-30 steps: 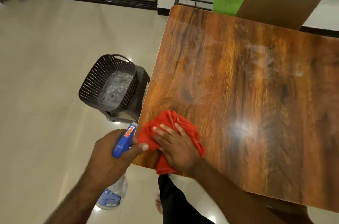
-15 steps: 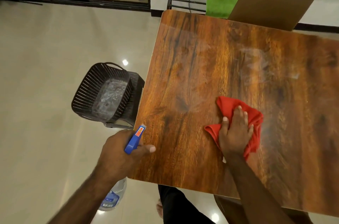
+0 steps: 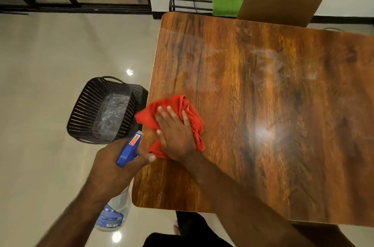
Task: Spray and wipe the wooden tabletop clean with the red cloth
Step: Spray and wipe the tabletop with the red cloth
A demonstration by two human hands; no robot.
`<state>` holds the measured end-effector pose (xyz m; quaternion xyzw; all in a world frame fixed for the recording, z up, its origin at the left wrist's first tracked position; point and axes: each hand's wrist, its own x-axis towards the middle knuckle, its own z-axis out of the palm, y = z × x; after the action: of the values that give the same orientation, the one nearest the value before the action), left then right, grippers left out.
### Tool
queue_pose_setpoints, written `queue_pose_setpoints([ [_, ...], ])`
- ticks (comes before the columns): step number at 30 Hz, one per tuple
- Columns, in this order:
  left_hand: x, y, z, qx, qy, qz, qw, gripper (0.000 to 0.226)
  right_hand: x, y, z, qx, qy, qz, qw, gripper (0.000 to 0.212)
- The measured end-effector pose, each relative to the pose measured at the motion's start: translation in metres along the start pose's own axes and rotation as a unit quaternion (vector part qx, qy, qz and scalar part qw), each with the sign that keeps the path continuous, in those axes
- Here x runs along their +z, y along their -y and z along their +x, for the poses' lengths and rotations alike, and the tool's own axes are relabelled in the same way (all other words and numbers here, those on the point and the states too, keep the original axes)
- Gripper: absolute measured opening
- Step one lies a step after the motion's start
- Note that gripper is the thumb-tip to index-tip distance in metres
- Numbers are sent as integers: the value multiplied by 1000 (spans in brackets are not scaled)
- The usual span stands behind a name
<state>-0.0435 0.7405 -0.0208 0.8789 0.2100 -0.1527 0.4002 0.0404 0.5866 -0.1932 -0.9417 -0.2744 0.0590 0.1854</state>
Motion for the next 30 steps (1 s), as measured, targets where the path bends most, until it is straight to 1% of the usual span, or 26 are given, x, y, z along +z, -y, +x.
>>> queue_pose_setpoints([
  [1,-1,-2,1,0,2,-2,1000,27,-3,-7,-9,-36,5,-13,999,58],
  [2,-1,-3,2,-1,3,-8,1000,26,-8,-19,-19,-53,-4,-17,998,58],
  [3,-2,-4,4,-2,3,-19,1000,26,-13,-36,-28,-47,-28,-15,998,58],
  [4,-2,-5,6,-5,5,-30,1000,25,-19,-54,-38,-18,-59,-15,998,57],
  [6,-2,-4,9,-5,15,-38,999,26,-34,-97,-53,89,-111,-17,990,58],
  [8,-3,-1,17,2,29,-43,999,28,-47,-137,-62,210,-140,-9,968,59],
  [10,-3,2,25,-4,31,-49,998,33,-53,-161,-66,302,-170,6,938,60],
  [12,-2,3,32,-19,11,-40,999,39,-53,-167,-63,348,-182,10,920,61],
  [14,-4,3,40,-24,0,-34,999,43,-50,-163,-57,365,-190,2,911,62],
  [17,-13,8,52,2,14,-41,999,44,-48,-155,-42,394,-200,6,897,62],
  [19,-20,15,59,26,25,-45,998,42,-46,-148,-24,399,-200,6,895,62],
  [21,-27,20,65,37,29,-43,998,43,-44,-136,2,384,-190,4,903,62],
  [25,-42,31,77,41,36,-28,998,49,-31,-99,67,322,-174,13,930,61],
  [30,-57,42,92,58,44,-26,997,44,-7,-36,124,238,-115,17,964,61],
])
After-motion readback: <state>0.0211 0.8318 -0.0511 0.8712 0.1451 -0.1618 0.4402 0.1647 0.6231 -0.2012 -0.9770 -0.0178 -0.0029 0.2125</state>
